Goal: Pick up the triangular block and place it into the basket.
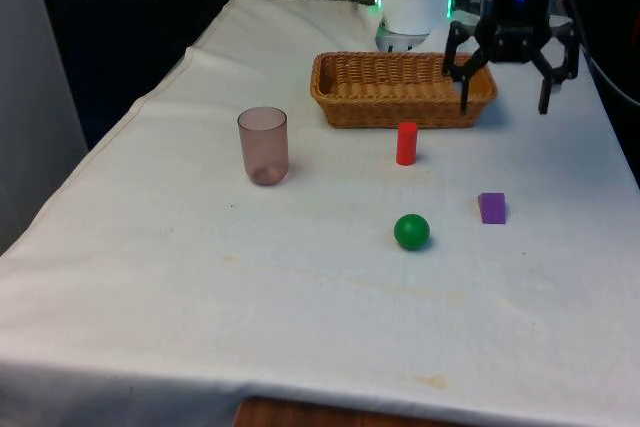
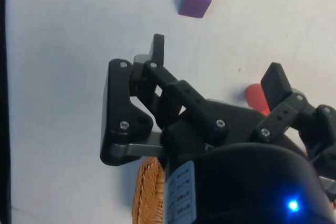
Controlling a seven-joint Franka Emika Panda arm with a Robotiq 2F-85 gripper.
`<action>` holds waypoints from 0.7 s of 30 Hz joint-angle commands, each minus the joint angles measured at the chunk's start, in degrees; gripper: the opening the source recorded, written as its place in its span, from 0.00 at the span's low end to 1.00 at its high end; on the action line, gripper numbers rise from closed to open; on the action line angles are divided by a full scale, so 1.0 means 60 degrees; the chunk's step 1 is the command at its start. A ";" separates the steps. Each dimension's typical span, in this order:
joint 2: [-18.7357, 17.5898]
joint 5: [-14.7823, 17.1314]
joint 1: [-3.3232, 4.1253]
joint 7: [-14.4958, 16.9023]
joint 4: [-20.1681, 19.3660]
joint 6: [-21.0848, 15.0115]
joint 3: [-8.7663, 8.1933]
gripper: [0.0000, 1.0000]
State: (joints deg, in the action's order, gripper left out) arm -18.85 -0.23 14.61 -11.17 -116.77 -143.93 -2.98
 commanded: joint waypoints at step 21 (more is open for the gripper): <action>-0.1213 0.0000 0.0029 -0.0201 -0.0086 -0.1490 0.0105 1.00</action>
State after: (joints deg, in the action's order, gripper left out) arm -26.47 -0.23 14.78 -12.43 -117.28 -153.32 -2.35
